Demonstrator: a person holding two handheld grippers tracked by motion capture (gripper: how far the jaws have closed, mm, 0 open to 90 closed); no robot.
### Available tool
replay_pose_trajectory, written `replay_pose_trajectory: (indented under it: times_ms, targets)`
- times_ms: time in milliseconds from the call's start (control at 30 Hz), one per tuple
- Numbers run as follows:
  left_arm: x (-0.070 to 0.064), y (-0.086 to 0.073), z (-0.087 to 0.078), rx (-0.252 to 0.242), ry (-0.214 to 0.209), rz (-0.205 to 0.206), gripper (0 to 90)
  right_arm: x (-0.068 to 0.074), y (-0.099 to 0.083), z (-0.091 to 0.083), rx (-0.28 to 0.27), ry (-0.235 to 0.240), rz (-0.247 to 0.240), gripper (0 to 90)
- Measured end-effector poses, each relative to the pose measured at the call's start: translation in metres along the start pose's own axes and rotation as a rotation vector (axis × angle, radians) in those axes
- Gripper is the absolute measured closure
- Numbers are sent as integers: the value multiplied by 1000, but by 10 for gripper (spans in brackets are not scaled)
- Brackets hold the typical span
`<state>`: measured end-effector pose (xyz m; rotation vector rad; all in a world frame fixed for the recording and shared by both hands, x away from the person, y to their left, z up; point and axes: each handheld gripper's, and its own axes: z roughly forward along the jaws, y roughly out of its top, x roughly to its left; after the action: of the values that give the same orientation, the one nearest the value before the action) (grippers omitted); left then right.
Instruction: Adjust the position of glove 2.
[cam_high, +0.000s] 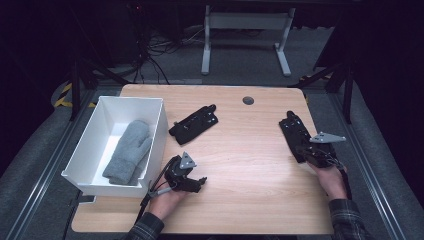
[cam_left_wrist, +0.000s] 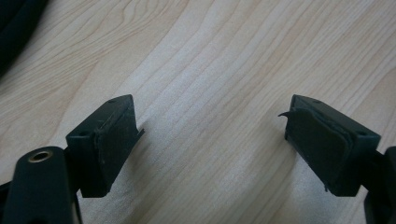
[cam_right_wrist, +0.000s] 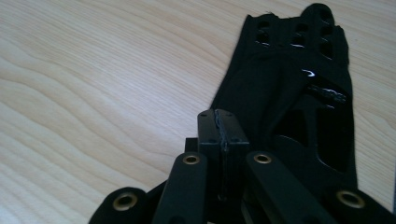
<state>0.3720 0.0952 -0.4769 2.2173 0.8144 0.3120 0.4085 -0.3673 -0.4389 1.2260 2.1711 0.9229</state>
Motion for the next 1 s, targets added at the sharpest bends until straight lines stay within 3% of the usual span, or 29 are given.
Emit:
replay_pose_trajectory:
  times_ms: [233, 333, 533, 700, 767, 1000]
  targets:
    - [0, 1, 1, 12, 8, 0, 120, -13, -4, 4, 19, -33, 11, 900]
    - [0, 1, 2, 20, 0, 12, 93, -14, -6, 9, 48, -30, 6, 900]
    - [-1, 2, 4, 39, -22, 29, 37, -14, -7, 9, 54, -11, 13, 900]
    - [-1, 3, 4, 49, -28, 39, 3, -3, -7, 11, 92, 35, -31, 900]
    - [-1, 3, 4, 49, -28, 37, 2, 0, -7, 11, 90, 37, -38, 900]
    - [-1, 3, 5, 49, -29, 37, 1, 13, -5, 10, 101, 112, -70, 900]
